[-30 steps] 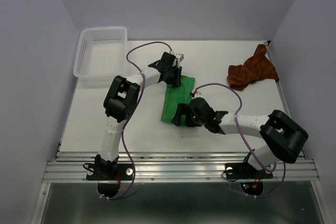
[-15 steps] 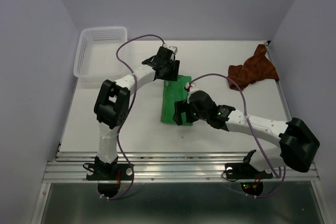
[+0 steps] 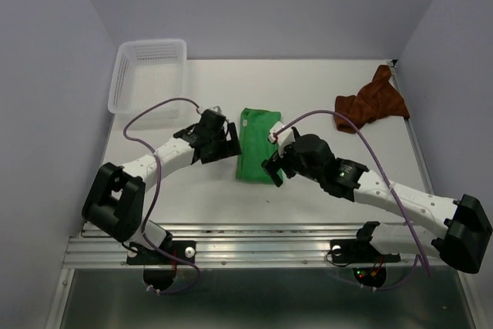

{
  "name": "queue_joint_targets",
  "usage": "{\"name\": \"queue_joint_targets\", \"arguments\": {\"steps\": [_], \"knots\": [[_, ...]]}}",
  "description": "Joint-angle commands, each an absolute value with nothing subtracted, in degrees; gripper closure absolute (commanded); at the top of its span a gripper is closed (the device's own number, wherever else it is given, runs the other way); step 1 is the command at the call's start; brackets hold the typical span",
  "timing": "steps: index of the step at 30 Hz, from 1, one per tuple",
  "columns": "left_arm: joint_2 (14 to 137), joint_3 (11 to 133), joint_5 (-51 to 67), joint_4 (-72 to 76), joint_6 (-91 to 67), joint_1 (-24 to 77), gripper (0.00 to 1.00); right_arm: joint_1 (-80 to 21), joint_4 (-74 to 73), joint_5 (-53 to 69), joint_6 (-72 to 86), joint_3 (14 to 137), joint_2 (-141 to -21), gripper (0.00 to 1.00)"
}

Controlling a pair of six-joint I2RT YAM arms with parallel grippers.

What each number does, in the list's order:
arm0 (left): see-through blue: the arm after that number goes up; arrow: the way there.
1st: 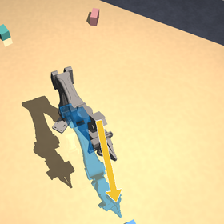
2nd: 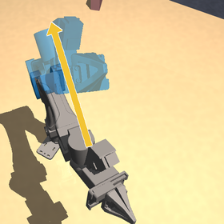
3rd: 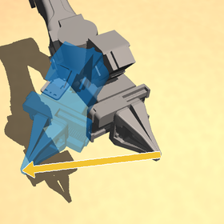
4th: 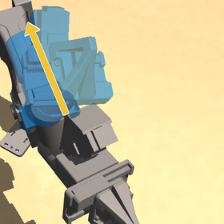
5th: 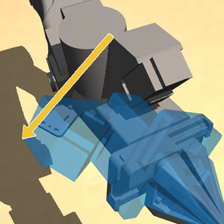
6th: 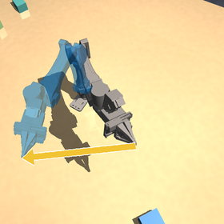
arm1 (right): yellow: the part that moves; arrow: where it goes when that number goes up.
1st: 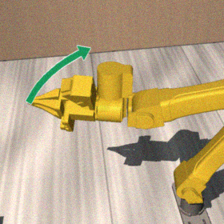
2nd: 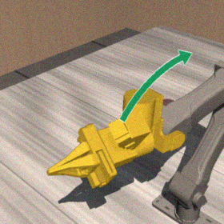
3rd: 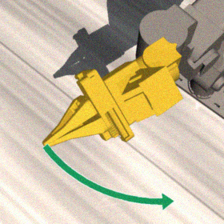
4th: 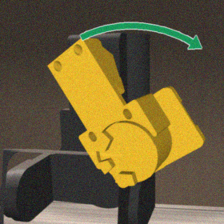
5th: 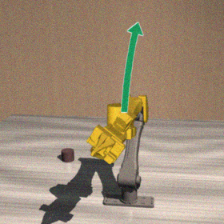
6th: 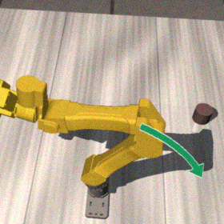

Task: Roll the towels
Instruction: Fold the towel, then roll the towel

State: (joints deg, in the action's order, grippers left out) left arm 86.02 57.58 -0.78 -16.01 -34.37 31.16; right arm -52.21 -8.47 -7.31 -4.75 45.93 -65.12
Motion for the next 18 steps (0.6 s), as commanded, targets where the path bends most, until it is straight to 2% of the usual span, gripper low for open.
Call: {"name": "queue_joint_targets", "arguments": {"steps": [1, 3, 12, 13, 15, 16, 18], "knots": [[79.5, 45.4, 7.1, -8.1, -44.9, 33.1, 0.05, -52.6, -6.2, -6.0, -11.0, 44.0, -64.9, 0.00], [79.5, 43.1, 10.2, -5.1, -46.5, 33.9, 0.07, -52.6, -6.3, -4.8, -11.4, 43.3, -65.0, 0.00], [88.3, 43.7, 9.9, -2.5, -46.9, 35.2, 0.31, -52.6, -5.5, -1.9, -14.6, 41.7, -67.0, 0.00], [89.0, 44.0, 10.4, -2.4, -46.8, 35.2, 0.40, -52.6, -5.5, -1.7, -14.6, 41.8, -67.9, 0.00], [90.4, 44.9, 11.2, -2.5, -46.7, 35.2, 0.48, -52.6, -5.5, -2.3, -14.6, 42.0, -69.0, 0.00], [90.6, 44.9, 11.4, -2.4, -46.8, 35.2, 0.59, -52.6, -5.5, -2.7, -14.6, 42.1, -70.1, 0.00], [90.4, 44.7, 12.0, -2.8, -46.8, 35.2, 0.68, -52.6, -5.5, -3.7, -14.9, 42.5, -71.5, 0.00]]}}
